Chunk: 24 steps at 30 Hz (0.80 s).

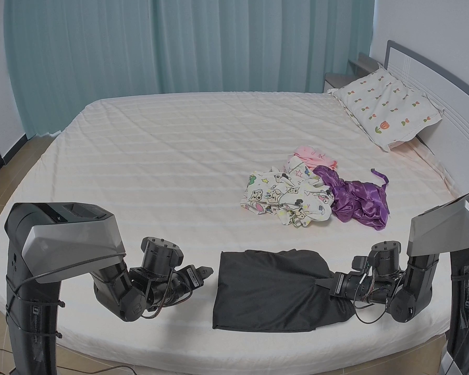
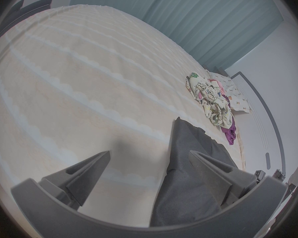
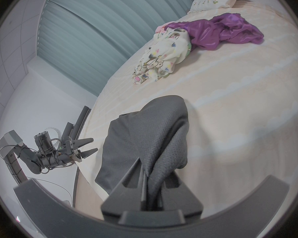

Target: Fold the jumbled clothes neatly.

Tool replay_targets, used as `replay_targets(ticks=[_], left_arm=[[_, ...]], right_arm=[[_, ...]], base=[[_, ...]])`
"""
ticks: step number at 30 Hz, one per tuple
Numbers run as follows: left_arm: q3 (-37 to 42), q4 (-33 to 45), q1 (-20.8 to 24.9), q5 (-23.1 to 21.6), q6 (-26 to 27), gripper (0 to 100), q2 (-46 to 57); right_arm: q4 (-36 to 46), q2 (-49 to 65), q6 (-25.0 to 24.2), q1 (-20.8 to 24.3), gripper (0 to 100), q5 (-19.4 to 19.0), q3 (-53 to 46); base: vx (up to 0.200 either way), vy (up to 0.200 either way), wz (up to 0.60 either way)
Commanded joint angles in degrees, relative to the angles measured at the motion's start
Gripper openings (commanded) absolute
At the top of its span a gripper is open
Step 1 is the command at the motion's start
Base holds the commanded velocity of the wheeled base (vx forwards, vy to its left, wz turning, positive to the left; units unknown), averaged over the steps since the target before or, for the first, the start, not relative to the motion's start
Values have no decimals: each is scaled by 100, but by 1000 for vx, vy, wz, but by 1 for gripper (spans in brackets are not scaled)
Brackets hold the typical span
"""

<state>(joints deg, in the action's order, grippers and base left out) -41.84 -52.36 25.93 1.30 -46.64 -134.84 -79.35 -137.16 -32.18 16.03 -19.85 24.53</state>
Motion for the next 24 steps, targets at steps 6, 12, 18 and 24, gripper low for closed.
replay_targets(ticks=[6, 12, 18, 24], left_arm=[[0, -2, 0, 1, -3, 100, 2], [0, 6, 0, 1, -3, 100, 2], [9, 6, 0, 1, -3, 100, 2], [9, 6, 0, 1, -3, 100, 2]], right_arm=[[-2, -4, 10, -30, 0, -2, -1], [-2, -13, 28, -39, 0, -2, -1], [-2, -22, 45, -39, 0, -2, -27], [-2, -39, 45, -39, 0, -2, -18]], base=[[0, -200, 0], [0, -200, 0], [0, -200, 0], [0, -200, 0]])
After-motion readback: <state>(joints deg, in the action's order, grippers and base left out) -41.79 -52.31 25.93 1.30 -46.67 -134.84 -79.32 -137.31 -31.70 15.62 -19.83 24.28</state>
